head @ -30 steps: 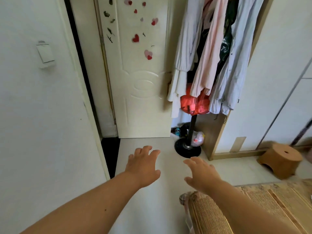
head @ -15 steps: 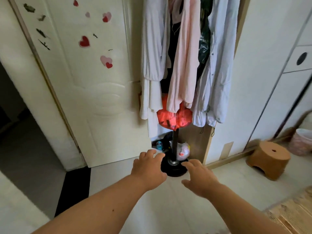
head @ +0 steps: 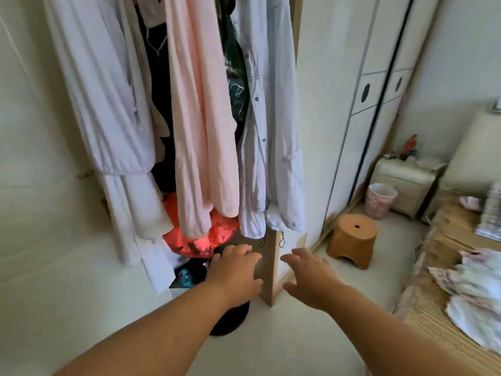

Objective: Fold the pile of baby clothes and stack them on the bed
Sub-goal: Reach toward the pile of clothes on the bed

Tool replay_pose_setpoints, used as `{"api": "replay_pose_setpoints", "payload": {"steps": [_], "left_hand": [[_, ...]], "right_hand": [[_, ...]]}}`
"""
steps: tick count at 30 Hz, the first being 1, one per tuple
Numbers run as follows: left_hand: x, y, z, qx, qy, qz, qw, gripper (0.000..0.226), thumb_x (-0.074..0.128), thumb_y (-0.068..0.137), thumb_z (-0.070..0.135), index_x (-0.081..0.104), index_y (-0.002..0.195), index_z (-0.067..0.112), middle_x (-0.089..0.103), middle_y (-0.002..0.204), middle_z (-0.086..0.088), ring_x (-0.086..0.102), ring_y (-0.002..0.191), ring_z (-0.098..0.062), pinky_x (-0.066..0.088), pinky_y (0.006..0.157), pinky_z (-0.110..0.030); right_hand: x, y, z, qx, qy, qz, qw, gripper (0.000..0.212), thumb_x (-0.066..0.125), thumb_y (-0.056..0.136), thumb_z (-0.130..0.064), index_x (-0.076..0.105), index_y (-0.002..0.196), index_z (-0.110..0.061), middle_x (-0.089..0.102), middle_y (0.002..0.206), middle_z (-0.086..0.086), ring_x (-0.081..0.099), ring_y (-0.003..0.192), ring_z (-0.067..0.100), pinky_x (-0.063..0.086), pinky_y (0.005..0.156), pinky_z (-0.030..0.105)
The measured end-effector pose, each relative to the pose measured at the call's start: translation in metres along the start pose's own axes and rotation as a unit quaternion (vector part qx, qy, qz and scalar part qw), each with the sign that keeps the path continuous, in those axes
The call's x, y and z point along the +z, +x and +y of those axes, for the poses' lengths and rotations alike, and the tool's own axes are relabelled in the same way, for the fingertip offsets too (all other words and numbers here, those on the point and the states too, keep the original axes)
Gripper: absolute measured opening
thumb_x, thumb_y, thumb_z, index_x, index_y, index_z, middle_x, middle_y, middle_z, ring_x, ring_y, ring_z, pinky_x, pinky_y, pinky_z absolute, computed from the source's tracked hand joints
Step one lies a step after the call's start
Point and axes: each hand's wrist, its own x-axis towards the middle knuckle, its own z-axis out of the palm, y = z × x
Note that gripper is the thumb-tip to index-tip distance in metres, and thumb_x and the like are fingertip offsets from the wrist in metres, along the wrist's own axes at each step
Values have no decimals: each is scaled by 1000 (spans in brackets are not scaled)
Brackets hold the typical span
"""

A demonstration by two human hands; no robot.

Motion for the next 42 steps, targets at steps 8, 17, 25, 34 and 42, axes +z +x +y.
{"api": "replay_pose_setpoints", "payload": {"steps": [8, 17, 25, 34, 42], "left_hand": [[0, 136, 14, 165, 15, -95, 982, 53, 54, 83, 43, 49, 134, 29, 49, 139, 1, 45, 128, -23, 38, 103, -39], [33, 272, 133, 304, -3, -144, 942, 56, 54, 84, 46, 46, 138, 32, 45, 141, 0, 44, 128, -23, 38, 100, -36], [35, 433, 275, 331, -23, -162, 929, 57, 55, 81, 45, 47, 136, 33, 42, 145, 2, 43, 128, -24, 40, 103, -41], [40, 595, 399, 406, -59, -164, 897, 50, 57, 86, 38, 50, 135, 30, 41, 145, -2, 41, 130, -22, 38, 106, -38], [52, 745, 538, 511, 4, -184, 840, 54, 57, 85, 42, 48, 137, 31, 42, 144, -1, 42, 130, -22, 39, 106, -37]], "right_hand": [[-2, 49, 51, 170, 40, 10, 985, 58, 54, 89, -47, 36, 143, -35, 43, 145, -5, 41, 132, 20, 32, 107, 43], [-10, 74, 195, 328, 79, 7, 941, 56, 52, 89, -49, 37, 141, -36, 45, 143, -5, 42, 132, 21, 30, 107, 47], [-46, 133, 372, 354, 98, -1, 930, 55, 53, 89, -47, 36, 141, -36, 44, 143, -6, 42, 132, 18, 29, 111, 49], [-81, 203, 528, 458, 100, 32, 883, 42, 48, 90, -35, 46, 131, -31, 53, 135, -3, 49, 125, 21, 25, 109, 52], [-97, 242, 665, 592, 123, 62, 794, 47, 47, 90, -33, 40, 136, -32, 50, 138, -3, 49, 126, 21, 22, 112, 54]]}}
